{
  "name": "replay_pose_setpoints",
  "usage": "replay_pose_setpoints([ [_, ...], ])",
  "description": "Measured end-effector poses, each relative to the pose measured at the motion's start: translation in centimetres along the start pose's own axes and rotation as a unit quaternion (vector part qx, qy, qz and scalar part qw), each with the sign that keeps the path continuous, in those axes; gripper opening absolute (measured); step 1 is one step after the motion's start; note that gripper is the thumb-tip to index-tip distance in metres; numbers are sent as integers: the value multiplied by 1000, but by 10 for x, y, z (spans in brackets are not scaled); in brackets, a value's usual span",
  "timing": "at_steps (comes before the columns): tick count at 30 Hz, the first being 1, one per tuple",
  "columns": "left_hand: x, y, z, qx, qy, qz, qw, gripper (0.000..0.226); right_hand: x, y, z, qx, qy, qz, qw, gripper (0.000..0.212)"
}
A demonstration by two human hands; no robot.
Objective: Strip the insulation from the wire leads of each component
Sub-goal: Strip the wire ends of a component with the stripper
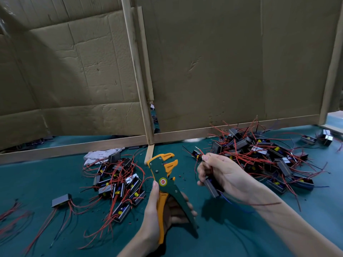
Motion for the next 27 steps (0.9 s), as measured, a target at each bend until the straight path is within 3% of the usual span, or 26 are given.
replay_pose_setpoints([
  [6,3,0,1,17,-15,18,1000,85,-24,8,-19,43,37,49,997,26],
  [10,4,-1,3,20,-17,22,999,88,-63,37,-53,190,84,206,956,30],
  [12,4,-2,4,27,-22,27,999,87,-86,57,-70,298,103,338,887,26],
  [14,4,-2,4,34,-21,29,999,87,-98,72,-83,377,54,528,759,40],
  [16,4,-1,4,42,-23,29,998,87,-93,63,-90,393,27,650,649,63],
  [17,4,-1,3,45,-25,31,998,88,-87,50,-92,382,64,684,618,66],
  [18,4,-1,3,46,-26,34,998,88,-79,35,-94,349,123,702,609,61],
  [19,4,-1,3,48,-28,37,998,88,-67,18,-95,279,180,706,626,51],
  [20,4,-1,3,49,-32,40,997,88,-51,3,-97,173,205,695,667,41],
  [22,4,-1,4,56,-46,49,996,87,-15,-27,-93,-65,131,633,760,31],
  [23,4,-1,4,62,-54,52,995,87,0,-38,-88,-140,54,580,800,32],
  [25,4,-1,3,75,-65,53,994,85,30,-53,-81,-202,-58,503,838,34],
  [27,5,-1,2,84,-70,57,992,84,51,-60,-78,-210,-124,495,834,30],
])
Point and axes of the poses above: each hand's wrist, its own z-axis away from the middle knuckle, its own y-axis out of the back of the hand, x = y × z, the point moved 1 cm from there along -z, towards the middle knuckle, and after that the axes turned 9 degrees about y, right-handed, at the moved point
